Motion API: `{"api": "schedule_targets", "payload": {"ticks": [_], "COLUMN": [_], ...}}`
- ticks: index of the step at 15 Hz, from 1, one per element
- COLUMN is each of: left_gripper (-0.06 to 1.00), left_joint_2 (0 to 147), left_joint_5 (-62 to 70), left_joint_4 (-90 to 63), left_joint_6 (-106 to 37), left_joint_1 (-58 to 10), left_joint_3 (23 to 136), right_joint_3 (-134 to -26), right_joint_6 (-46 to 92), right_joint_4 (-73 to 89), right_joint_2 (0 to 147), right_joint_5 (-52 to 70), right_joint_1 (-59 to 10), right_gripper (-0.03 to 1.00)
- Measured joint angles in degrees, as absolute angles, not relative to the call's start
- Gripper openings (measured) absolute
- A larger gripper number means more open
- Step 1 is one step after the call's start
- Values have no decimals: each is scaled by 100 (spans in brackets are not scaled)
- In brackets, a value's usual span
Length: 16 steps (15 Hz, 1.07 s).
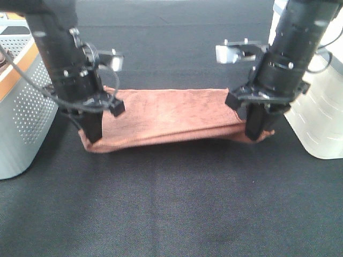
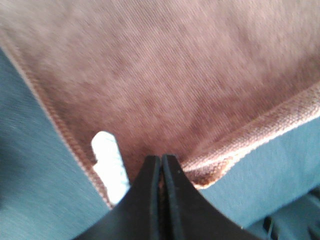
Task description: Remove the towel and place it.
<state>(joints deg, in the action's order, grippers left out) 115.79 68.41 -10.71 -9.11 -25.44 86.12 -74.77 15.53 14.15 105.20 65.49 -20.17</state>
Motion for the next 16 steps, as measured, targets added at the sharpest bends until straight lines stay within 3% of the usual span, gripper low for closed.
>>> {"api": "schedule_targets", "payload": {"ticks": [4, 7, 8, 11, 13, 16], "left_gripper": [0, 3, 17, 57, 65, 66], "left_joint_2": [11579, 11579, 11579, 11579, 11579, 11579], "left_joint_5": [6858, 6870, 6893, 6904, 6904, 6904], "left_joint_4": [-911, -802, -796, -814, -814, -814], "left_joint_6": [-911, -911, -911, -911, -900, -900], "left_joint_1": [-2670, -2670, -2670, -2710, -2710, -2710], "left_joint_3": [8417, 8411, 8400, 8400, 8400, 8400], "right_joint_3": [-7156, -7070, -7070, -7070, -7070, -7070], "right_joint_6": [1547, 1541, 1541, 1518, 1364, 1232], "right_joint_4": [1450, 1421, 1392, 1381, 1352, 1346], "right_joint_2": [10520, 10520, 10520, 10520, 10520, 10520], "right_joint_5": [6480, 6423, 6423, 6532, 6681, 6858], "right_joint_1": [-2000, -1977, -1977, -1977, -1977, -1977], "right_gripper": [10, 45, 65, 72, 72, 73]}}
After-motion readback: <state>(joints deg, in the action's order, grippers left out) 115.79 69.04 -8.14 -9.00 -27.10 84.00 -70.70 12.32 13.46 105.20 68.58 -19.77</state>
